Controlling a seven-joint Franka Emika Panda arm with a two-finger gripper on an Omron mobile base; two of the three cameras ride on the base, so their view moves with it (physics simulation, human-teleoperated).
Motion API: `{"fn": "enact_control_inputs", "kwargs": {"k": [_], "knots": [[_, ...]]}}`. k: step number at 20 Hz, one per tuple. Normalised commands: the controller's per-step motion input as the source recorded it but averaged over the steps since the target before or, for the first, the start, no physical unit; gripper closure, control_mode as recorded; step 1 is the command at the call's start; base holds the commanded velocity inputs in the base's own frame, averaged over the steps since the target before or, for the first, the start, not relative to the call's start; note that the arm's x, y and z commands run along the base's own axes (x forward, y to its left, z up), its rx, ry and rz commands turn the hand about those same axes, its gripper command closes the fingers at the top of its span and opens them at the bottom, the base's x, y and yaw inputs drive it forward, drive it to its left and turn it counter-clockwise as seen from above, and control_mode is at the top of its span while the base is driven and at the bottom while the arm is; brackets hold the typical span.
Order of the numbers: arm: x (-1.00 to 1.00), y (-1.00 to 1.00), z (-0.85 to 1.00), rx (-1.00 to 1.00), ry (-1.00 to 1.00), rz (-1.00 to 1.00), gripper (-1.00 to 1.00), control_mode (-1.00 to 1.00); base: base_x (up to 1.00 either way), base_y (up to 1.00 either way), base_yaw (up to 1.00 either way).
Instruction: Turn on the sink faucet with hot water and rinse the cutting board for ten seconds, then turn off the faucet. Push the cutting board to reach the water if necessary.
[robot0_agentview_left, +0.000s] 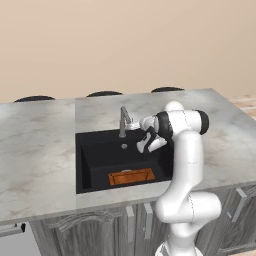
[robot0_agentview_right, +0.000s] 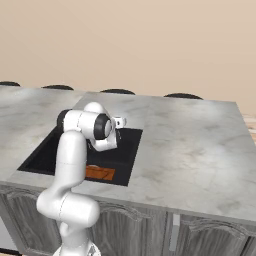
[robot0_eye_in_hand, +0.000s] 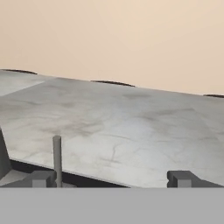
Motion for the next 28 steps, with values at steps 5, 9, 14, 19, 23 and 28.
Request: {"fn": "enact_control_inputs", "kwargs": {"k": [5, 9, 14, 19, 23, 28], "knots": [[0.0, 0.0, -0.01, 0.0, 0.0, 0.0, -1.0, -1.0, 0.0, 0.0, 0.0], [0.0, 0.02, 0.0, 0.0, 0.0, 0.01, -1.0, -1.0, 0.0, 0.0, 0.0], [0.0, 0.14, 0.0, 0.0, 0.0, 0.04, -1.0, -1.0, 0.0, 0.0, 0.0], [0.0, 0.11, 0.0, 0.0, 0.0, 0.03, -1.0, -1.0, 0.0, 0.0, 0.0], [0.0, 0.0, 0.0, 0.0, 0.0, 0.0, -1.0, -1.0, 0.0, 0.0, 0.0], [0.02, 0.0, 0.0, 0.0, 0.0, 0.0, -1.0, -1.0, 0.0, 0.0, 0.0]]}}
